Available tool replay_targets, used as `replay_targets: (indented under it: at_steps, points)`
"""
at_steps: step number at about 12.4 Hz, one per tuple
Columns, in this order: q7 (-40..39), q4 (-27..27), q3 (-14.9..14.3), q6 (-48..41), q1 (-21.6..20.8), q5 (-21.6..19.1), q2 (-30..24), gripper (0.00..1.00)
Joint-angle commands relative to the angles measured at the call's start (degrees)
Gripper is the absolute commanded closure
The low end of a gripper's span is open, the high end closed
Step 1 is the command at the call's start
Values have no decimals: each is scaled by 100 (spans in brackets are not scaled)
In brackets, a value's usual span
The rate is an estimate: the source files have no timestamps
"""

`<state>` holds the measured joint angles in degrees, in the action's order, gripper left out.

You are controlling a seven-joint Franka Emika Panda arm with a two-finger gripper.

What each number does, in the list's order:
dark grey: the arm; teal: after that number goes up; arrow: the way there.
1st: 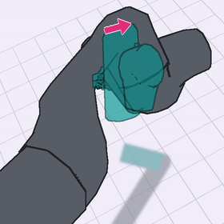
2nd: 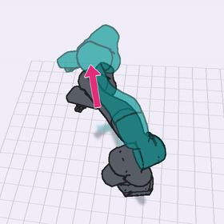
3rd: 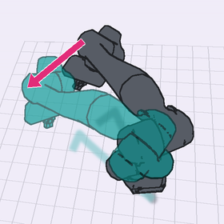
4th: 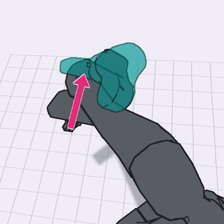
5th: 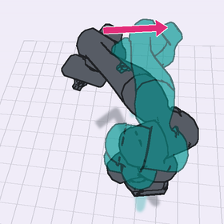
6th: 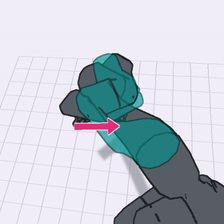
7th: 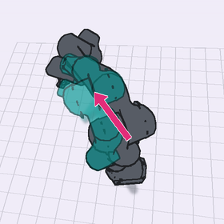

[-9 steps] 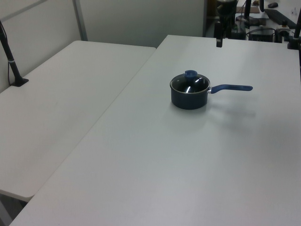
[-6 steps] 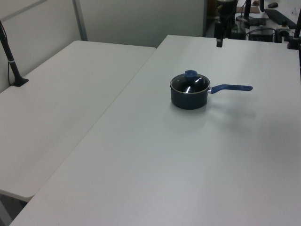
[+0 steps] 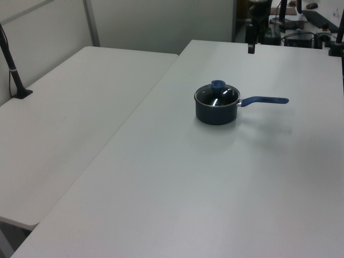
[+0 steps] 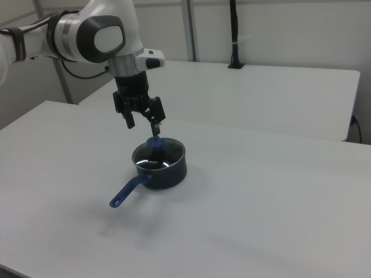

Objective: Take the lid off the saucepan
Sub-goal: 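Move the gripper over the saucepan and lower it toward the blue lid knob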

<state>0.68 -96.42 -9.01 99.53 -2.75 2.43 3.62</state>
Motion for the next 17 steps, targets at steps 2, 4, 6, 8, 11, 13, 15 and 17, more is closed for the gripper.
replay_targets:
  at_steps: [2,4,6,8,11,13,15,17]
  points:
    - [-24,-35,-40,442,-59,-76,146,0]
    - [-32,148,-40,515,-50,-76,392,0]
    - [-24,351,-40,532,-59,-84,735,0]
    - [-24,570,-31,698,-50,-198,1103,0]
    - [353,685,30,1190,-112,-348,1491,0]
    - [460,686,40,1349,-304,-365,1597,0]
    - [521,747,40,1359,-436,-479,1685,0]
    - [635,905,40,1359,-525,-480,1913,0]
